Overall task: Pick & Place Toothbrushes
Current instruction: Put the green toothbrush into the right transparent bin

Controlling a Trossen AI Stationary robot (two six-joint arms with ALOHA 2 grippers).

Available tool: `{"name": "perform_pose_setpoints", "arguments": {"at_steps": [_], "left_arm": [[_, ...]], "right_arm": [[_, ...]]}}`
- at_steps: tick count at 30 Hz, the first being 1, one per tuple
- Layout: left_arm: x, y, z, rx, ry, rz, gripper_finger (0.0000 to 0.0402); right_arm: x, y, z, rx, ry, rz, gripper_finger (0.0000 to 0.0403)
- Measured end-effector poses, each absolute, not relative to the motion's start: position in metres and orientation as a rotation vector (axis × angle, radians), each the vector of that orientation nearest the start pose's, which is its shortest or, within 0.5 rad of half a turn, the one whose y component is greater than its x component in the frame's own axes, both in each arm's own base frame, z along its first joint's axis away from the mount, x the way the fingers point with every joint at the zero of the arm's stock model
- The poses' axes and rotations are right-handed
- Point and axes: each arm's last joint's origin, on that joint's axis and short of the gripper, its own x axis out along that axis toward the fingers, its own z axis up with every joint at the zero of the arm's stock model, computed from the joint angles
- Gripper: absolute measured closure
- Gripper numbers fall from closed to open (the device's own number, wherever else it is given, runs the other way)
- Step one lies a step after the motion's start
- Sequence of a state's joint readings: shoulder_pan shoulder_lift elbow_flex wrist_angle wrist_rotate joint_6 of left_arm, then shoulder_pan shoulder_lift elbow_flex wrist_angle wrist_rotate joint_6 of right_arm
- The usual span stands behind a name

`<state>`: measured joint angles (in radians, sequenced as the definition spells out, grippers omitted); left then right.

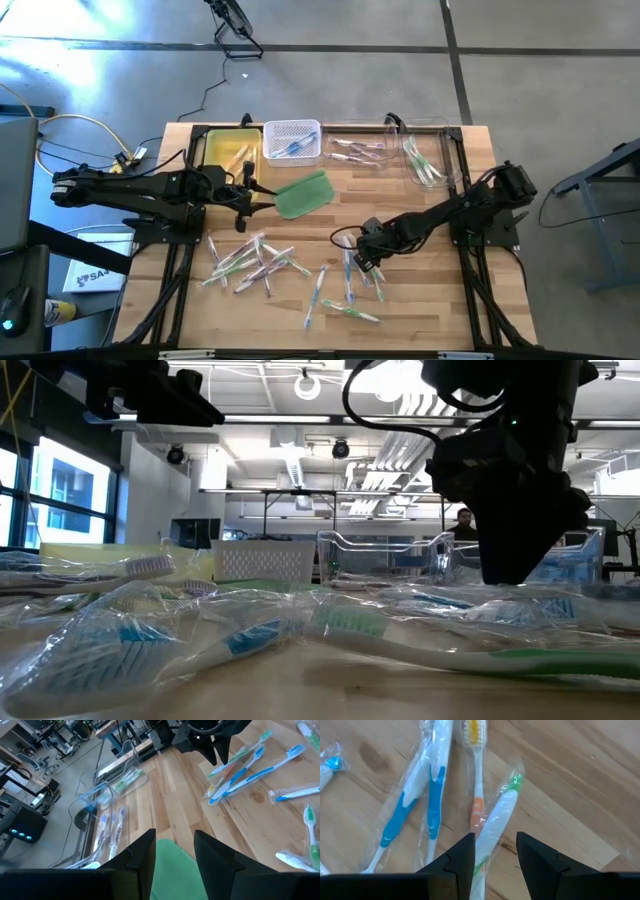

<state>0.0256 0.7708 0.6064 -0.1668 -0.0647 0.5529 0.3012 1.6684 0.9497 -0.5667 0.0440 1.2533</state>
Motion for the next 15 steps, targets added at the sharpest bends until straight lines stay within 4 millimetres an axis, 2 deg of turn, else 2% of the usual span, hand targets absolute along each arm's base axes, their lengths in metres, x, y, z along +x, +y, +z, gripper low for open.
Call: {"name": "perform_pose_setpoints", "arguments": {"at_steps": [15], "left_arm": [[0.1734,0.0063,0.2751,0.55,0.347,-0.004,0.0273]], "right_arm": [[0.2883,0.0883,0.1588,0.871,1.157,-0.555,0.0266]]}}
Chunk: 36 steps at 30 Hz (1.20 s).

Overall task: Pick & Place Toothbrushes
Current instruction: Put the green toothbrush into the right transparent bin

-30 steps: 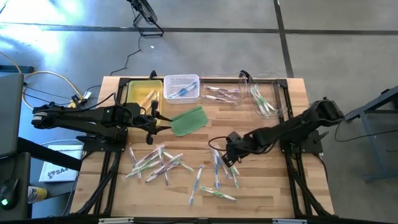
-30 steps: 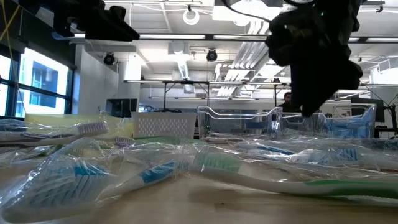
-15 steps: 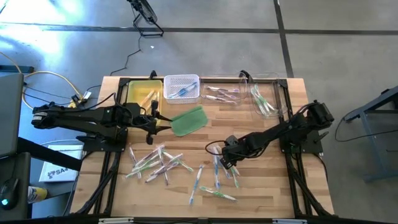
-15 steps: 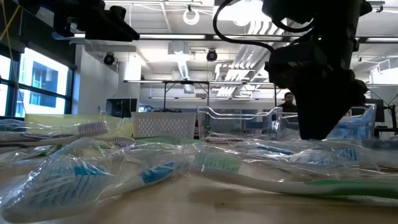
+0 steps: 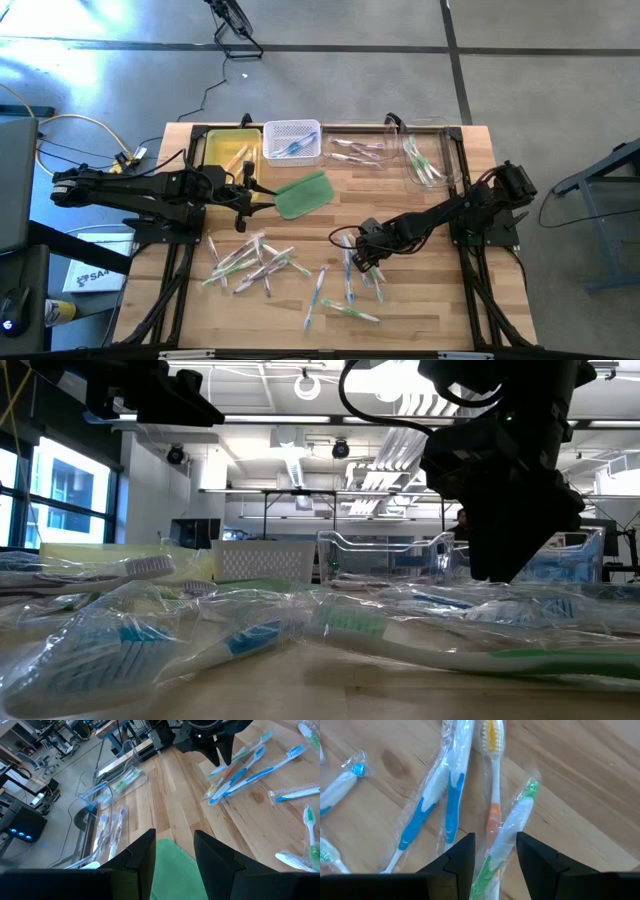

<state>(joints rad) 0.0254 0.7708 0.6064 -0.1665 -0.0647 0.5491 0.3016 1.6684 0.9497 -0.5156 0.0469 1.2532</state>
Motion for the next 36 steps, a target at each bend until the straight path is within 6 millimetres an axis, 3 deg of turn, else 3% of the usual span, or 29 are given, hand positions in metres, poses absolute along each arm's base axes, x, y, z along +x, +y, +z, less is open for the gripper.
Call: {"name": "perform_pose_setpoints", "arguments": {"at_steps": [36], "left_arm": [[0.1734,0.0063,0.2751,0.55,0.347,-0.004,0.0273]], "right_arm": [[0.2841,0.0843,0.1572,0.803,1.137,-0.641,0.0266]]}}
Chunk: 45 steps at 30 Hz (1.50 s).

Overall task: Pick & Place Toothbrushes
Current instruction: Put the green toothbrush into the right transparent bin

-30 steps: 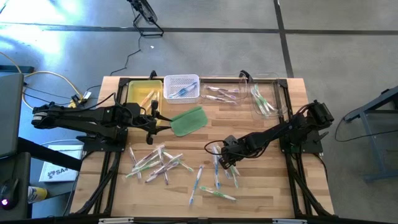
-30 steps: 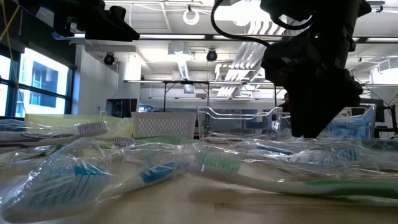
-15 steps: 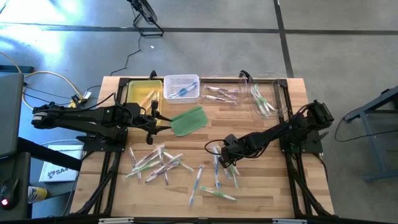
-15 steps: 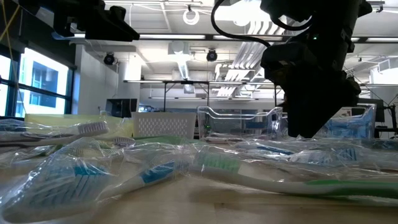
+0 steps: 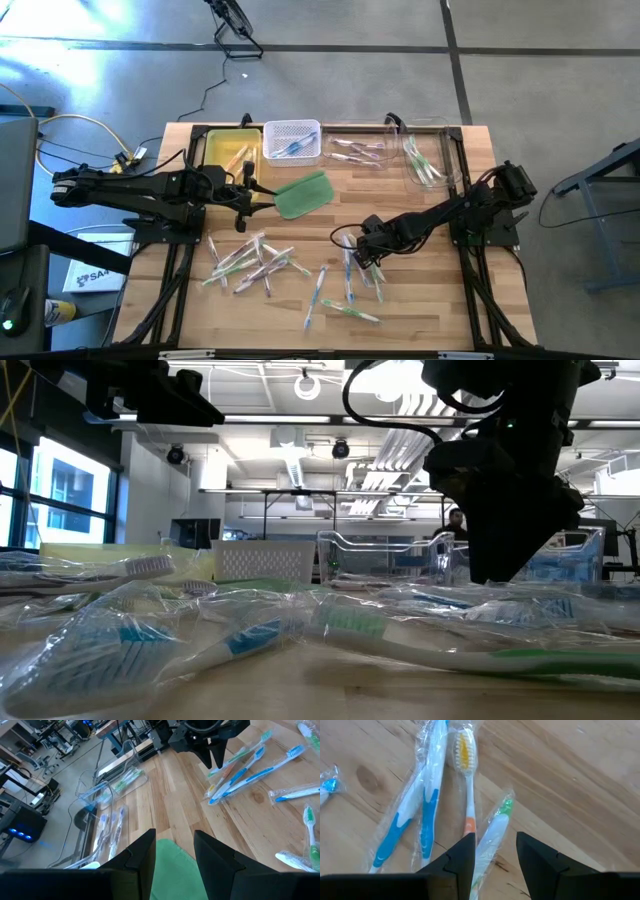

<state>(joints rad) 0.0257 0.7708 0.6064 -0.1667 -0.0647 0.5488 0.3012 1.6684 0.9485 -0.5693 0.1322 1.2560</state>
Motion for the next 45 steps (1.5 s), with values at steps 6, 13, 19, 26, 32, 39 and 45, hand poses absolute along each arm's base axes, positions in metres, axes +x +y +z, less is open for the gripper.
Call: {"name": "perform_pose_setpoints", "arguments": {"at_steps": [6,13,19,26,32,39,45], "left_arm": [[0.173,0.006,0.275,0.55,0.348,-0.004,0.0273],[0.173,0.006,0.275,0.549,0.348,-0.004,0.0273],[0.173,0.006,0.275,0.549,0.348,-0.004,0.0273],[0.173,0.006,0.275,0.549,0.348,-0.003,0.0273],[0.173,0.006,0.275,0.546,0.348,-0.003,0.0273],[0.173,0.006,0.275,0.546,0.348,-0.003,0.0273],[0.173,0.006,0.275,0.542,0.348,-0.002,0.0273]], "right_arm": [[0.286,0.085,0.149,0.798,1.16,-0.649,0.0266],[0.29,0.087,0.135,0.786,1.2,-0.659,0.0279],[0.288,0.086,0.137,0.753,1.197,-0.656,0.0352],[0.289,0.086,0.141,0.718,1.205,-0.572,0.0375],[0.288,0.085,0.152,0.674,1.181,-0.516,0.0387],[0.278,0.065,0.194,0.586,1.028,-0.509,0.0386],[0.258,0.035,0.244,0.497,0.83,-0.518,0.0387]]}}
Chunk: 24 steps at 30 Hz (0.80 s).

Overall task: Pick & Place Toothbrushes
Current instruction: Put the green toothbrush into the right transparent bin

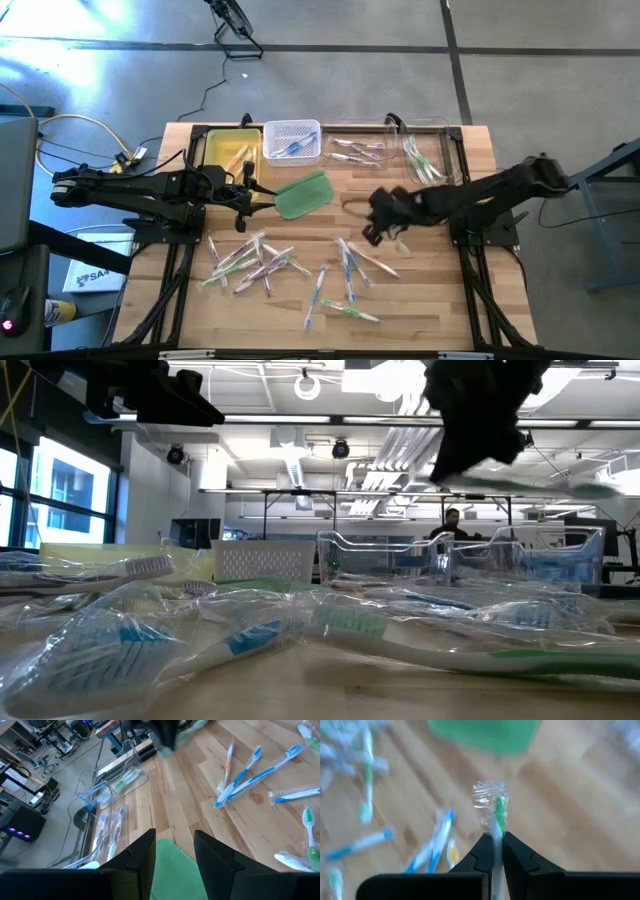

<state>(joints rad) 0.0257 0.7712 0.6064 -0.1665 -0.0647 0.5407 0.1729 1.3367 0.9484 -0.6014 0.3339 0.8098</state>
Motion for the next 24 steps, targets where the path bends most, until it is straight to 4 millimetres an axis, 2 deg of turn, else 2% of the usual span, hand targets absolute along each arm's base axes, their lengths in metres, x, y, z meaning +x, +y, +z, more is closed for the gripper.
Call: {"name": "perform_pose_setpoints", "arguments": {"at_steps": [5,11,16,24], "left_arm": [[0.174,0.006,0.275,0.54,0.347,-0.002,0.0273],[0.174,0.006,0.276,0.544,0.338,0.0,0.0273],[0.174,0.006,0.276,0.588,0.34,-0.007,0.0273],[0.175,0.009,0.28,0.76,0.34,0.084,0.0273]], "right_arm": [[0.238,0.009,0.278,0.368,0.63,-0.656,0.0387],[0.217,-0.022,0.301,0.228,0.494,-0.877,0.0387],[0.208,-0.051,0.305,0.17,0.523,-0.968,0.0387],[0.195,-0.118,0.299,0.157,0.63,-1.029,0.0387]]}}
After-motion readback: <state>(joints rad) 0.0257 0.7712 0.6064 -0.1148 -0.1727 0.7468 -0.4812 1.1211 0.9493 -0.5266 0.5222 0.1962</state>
